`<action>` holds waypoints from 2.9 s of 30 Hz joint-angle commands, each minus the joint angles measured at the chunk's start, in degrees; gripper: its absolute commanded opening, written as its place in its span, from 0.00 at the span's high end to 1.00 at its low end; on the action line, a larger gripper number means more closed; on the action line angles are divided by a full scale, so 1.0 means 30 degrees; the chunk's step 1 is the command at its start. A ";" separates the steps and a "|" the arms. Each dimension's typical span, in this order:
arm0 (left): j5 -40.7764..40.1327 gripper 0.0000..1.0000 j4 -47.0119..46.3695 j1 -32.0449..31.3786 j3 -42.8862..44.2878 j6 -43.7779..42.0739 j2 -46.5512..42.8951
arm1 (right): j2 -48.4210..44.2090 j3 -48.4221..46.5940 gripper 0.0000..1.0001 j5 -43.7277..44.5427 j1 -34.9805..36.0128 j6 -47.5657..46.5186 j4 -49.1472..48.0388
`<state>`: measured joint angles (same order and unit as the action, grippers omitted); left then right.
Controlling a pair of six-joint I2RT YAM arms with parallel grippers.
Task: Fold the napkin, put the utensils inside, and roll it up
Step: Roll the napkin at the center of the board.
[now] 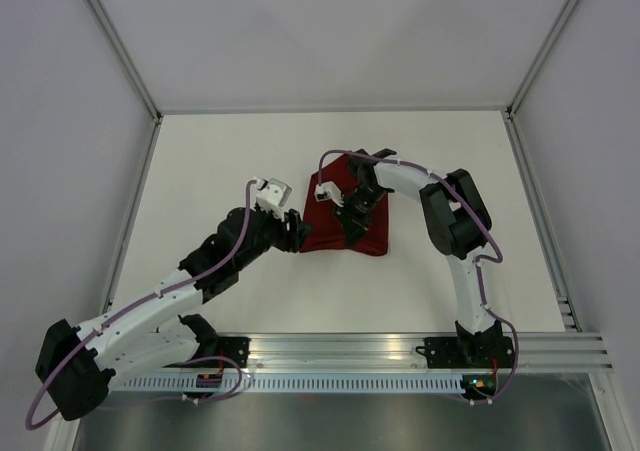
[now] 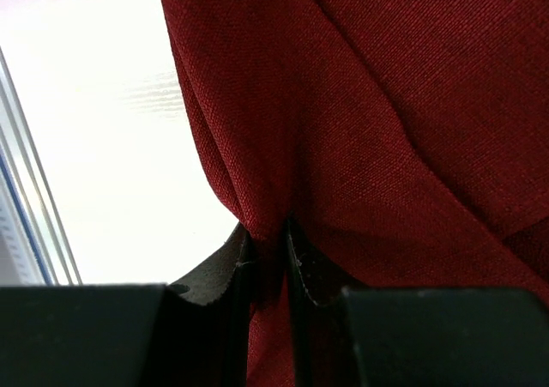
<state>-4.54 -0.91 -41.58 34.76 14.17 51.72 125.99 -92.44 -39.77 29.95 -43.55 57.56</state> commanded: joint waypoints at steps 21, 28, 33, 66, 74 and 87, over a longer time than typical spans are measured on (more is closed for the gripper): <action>-0.1212 0.32 -1.0830 -0.5650 -0.1014 -1.4679 1.0324 | 0.2709 -0.0093 0.92 0.1889 -0.1107 -0.1421 0.2082; -0.1506 0.29 -1.1269 -0.5944 -0.0192 -1.6734 1.2932 | 0.2796 -0.0006 0.92 0.1977 -0.1342 -0.1567 0.2170; -0.2236 0.28 -1.2703 -0.6002 0.0219 -1.8258 1.4953 | 0.2884 -0.0006 0.92 0.2006 -0.1430 -0.1626 0.2170; 0.4497 0.98 0.0121 -0.4714 0.7219 -1.4218 1.8148 | 0.0487 0.0989 0.62 0.1421 -0.1898 -0.1041 0.1175; 0.7338 0.98 0.2118 -0.3923 0.8802 -1.3193 1.8588 | -0.1479 0.1371 0.50 0.0367 -0.3069 0.0830 -0.0229; 1.3197 0.98 0.6744 -0.1405 1.2810 -1.1231 2.1340 | -0.4874 0.4178 0.49 -0.1831 -0.6378 0.3119 -0.4532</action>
<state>26.39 11.64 -47.31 69.43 -23.70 111.83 116.09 -82.50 -42.26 12.51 -35.79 50.26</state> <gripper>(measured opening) 0.167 0.516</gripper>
